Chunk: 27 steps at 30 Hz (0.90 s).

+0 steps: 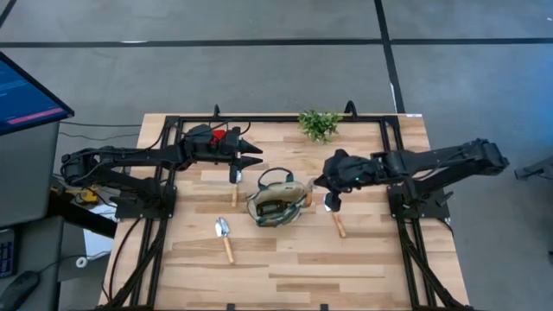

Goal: Pick & Place Garden tools in Gardening bag
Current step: Put the brown trowel into the gardening bag

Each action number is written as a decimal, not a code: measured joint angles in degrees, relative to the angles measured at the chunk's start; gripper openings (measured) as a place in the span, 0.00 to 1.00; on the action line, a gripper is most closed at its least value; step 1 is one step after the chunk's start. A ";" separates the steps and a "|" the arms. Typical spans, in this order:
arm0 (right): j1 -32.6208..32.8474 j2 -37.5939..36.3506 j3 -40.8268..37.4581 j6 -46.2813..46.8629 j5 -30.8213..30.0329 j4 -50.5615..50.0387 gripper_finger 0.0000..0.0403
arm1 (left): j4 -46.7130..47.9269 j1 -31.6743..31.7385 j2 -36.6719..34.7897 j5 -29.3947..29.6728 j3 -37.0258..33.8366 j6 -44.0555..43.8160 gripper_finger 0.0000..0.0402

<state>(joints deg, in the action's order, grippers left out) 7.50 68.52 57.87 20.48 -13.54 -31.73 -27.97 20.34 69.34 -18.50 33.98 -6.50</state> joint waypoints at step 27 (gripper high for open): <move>4.86 10.98 0.25 -0.92 0.10 -0.33 0.00 | 0.10 0.00 0.00 0.02 0.00 0.07 0.36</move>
<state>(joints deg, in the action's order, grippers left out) 12.36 79.50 58.12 19.56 -13.45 -32.05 -27.88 20.34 69.34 -18.48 33.98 -6.44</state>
